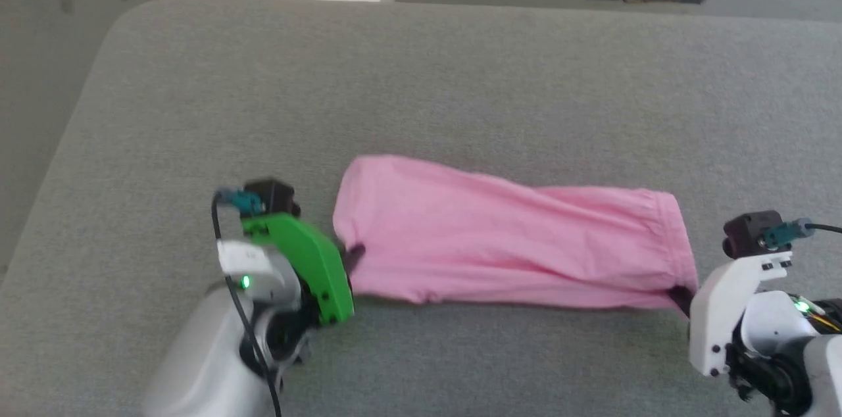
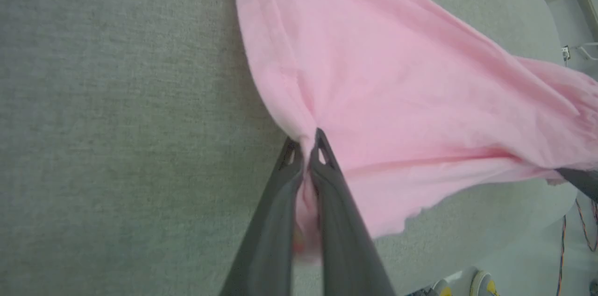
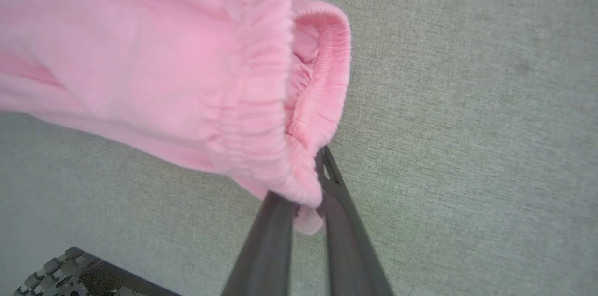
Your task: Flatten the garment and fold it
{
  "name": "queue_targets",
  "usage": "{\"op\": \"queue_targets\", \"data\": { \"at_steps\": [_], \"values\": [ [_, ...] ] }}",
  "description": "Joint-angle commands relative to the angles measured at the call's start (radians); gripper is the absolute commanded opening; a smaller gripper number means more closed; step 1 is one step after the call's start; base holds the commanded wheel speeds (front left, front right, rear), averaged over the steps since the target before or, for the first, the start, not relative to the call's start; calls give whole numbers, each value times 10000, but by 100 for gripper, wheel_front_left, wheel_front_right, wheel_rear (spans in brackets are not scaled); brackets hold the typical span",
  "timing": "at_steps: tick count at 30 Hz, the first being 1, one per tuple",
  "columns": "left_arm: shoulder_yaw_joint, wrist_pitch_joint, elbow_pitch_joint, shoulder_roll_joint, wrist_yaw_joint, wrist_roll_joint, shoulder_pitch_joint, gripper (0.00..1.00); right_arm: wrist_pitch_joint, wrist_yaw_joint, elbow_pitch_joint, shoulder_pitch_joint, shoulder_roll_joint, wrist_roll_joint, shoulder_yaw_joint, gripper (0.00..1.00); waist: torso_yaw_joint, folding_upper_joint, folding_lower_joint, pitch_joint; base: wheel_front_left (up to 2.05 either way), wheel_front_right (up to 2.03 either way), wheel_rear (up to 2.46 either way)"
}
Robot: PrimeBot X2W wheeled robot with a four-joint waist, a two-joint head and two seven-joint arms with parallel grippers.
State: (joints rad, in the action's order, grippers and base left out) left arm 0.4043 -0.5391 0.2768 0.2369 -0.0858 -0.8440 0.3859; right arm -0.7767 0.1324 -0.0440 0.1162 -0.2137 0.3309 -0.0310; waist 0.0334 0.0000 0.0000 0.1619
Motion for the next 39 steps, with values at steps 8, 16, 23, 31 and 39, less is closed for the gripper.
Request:
{"op": "queue_targets", "data": {
  "at_steps": [8, 16, 23, 31, 39],
  "values": [
    [27, 169, -971, -80, -645, -254, -1845, 0, -764, -17, -528, -382, -504, 271, 75, 0, 314, 0, 0, -305, 0, 0, 0],
    [-224, 722, -1025, -202, -680, -346, -2019, 100, -597, -17, -775, -477, -536, 432, 276, 100, 273, 0, 0, -424, 0, 0, 0],
    [-1306, 1935, -1807, -23, -722, -517, -2088, 100, -495, -17, 135, -563, -481, 559, -47, 100, 63, 0, 0, -579, 0, 0, 0],
    [-2497, 6312, -2759, 437, -565, 1359, -2720, 100, -458, -17, 1306, -547, -170, 539, -280, 100, -33, 0, 0, -476, 0, 0, 0],
    [-2850, 7998, -3099, 53, 155, 3014, -2786, 100, 248, -17, -207, 415, 50, -431, -126, 100, 331, 0, 0, 200, 0, 0, 0]
  ]
}}
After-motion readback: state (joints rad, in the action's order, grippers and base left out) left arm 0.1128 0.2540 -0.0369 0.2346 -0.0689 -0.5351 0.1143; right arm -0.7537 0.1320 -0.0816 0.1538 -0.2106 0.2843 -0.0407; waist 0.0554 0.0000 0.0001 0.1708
